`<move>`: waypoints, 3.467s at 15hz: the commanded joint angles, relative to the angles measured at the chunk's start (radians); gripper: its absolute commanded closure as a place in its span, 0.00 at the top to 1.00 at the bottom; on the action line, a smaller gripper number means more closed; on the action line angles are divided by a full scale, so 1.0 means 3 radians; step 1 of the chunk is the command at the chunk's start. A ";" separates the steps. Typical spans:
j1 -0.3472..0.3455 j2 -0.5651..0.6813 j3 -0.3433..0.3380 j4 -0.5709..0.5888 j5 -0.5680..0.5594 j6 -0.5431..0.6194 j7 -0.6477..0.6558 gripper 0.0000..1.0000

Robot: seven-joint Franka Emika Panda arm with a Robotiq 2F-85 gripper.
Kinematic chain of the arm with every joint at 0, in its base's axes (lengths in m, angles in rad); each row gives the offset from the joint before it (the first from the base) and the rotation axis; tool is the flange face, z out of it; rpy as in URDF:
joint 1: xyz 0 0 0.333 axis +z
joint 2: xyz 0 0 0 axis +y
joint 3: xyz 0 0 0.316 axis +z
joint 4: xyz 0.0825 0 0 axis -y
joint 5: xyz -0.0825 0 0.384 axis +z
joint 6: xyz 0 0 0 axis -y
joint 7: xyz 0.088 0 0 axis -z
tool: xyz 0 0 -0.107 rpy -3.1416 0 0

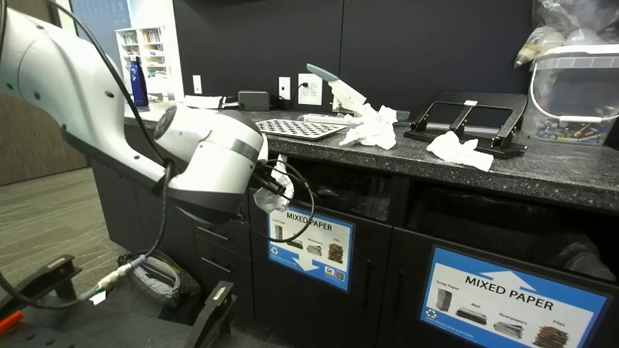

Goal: Pick up the papers from the counter and throw them in the bin

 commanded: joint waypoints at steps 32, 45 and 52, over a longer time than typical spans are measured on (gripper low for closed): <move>-0.3461 -0.0144 0.3202 0.3137 0.2856 0.0857 -0.6339 0.74; -0.3331 -0.1583 0.3700 0.1337 0.3415 0.0246 -0.6948 1.00; -0.3155 -0.2799 0.3707 0.0332 0.4649 -0.0875 -0.8185 1.00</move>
